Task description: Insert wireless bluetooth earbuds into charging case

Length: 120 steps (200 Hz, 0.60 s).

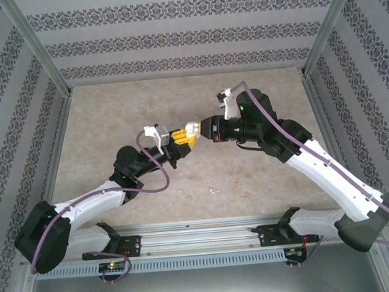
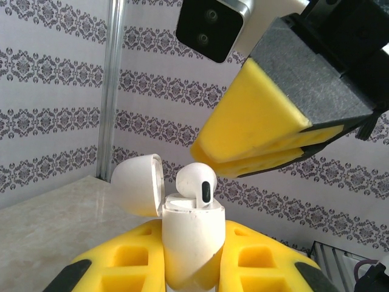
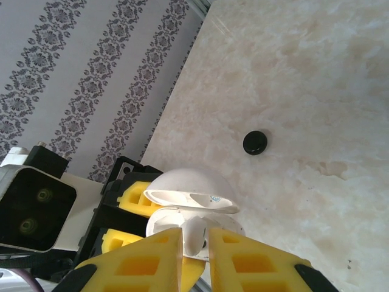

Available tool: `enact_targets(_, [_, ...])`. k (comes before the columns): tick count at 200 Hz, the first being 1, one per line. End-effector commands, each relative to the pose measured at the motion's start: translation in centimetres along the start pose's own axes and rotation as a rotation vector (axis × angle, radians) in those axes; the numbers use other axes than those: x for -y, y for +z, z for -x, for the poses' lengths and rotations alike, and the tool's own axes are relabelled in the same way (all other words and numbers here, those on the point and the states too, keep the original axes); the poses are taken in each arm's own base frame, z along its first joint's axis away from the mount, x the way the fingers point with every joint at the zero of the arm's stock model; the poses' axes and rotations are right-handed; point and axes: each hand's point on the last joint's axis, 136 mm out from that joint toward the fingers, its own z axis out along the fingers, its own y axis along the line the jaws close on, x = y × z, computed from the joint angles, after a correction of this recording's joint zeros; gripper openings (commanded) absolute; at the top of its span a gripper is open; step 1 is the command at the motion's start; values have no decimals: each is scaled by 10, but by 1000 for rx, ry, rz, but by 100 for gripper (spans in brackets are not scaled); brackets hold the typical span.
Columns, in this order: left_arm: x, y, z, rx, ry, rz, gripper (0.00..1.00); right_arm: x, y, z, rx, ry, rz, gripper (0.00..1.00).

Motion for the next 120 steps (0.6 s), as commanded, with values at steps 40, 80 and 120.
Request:
enact_targets(40, [11,5,20,53,10,-42,0,-11,0,3,-11,-11,37,23])
enact_targets(80, [10,6,19,51,14,-39,0,-19,1,-2,-31,-11,62,23])
enact_targets(120, [9,7,19,48,13,-38,0,-27,3,-7,-41,-11,78,23])
